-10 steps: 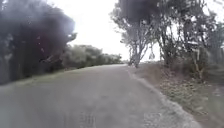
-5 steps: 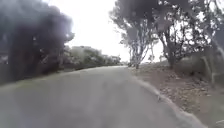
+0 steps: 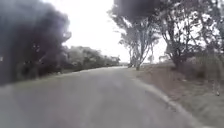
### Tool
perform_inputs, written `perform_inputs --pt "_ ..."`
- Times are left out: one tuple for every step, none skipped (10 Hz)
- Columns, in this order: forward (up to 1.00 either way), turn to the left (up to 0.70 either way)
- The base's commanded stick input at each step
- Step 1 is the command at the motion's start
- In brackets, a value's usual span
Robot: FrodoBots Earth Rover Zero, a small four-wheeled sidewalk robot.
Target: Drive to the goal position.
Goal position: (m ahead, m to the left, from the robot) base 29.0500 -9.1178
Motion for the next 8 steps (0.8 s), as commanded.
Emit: perform_inputs --pt "0.85 0.0" --pt "0.85 0.03" --pt "0.85 0.11" --pt "0.85 0.25" --pt "0.85 0.32" --pt "0.85 0.3" --pt "0.85 0.08" --pt "0.85 0.0"
